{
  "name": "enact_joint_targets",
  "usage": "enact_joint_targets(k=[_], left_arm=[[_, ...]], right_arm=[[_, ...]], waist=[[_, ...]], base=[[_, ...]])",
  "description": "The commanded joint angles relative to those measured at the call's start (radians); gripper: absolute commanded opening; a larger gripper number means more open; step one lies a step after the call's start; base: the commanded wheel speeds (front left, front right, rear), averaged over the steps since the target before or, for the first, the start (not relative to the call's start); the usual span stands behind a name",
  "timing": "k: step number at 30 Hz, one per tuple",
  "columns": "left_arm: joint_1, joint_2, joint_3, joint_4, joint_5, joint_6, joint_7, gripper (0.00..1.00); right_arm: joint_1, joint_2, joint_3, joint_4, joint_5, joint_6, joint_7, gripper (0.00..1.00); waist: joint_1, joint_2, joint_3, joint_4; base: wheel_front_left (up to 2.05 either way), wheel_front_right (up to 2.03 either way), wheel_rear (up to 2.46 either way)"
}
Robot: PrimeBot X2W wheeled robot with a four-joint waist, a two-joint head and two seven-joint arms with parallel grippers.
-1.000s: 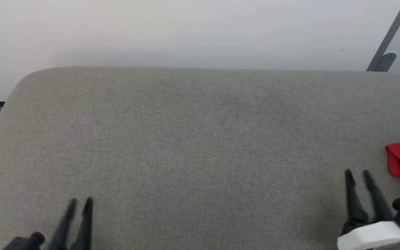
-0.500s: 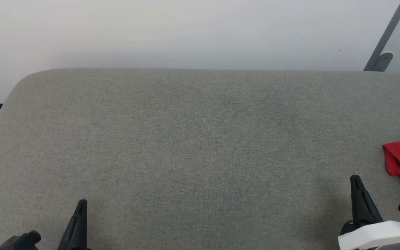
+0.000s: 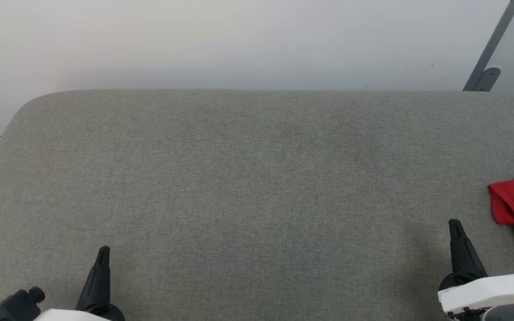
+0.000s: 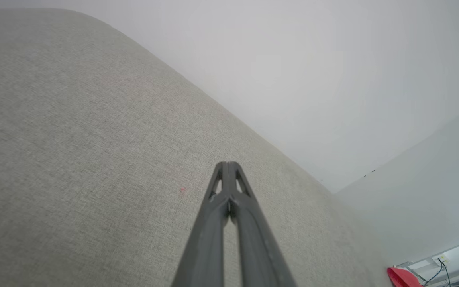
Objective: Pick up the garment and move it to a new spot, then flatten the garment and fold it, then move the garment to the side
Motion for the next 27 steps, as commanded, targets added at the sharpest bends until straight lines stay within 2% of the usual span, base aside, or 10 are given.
enact_joint_targets(k=[1, 27], left_arm=[[-0.03, 0.002, 0.013, -0.005, -0.039, 0.0, 0.01, 0.0], [-0.097, -0.044, 0.052, 0.034, -0.293, 0.001, 0.091, 0.0]], right_arm=[[-0.026, -0.005, 0.002, -0.006, 0.045, 0.0, 0.009, 0.0], [-0.071, -0.007, 0.006, 0.033, 0.359, 0.0, 0.07, 0.0]], waist=[[0.0, -0.0001, 0.0, -0.001], [0.0, -0.0001, -0.006, -0.017]], base=[[0.0, 0.0, 0.0], [0.0, 0.0, 0.0]])
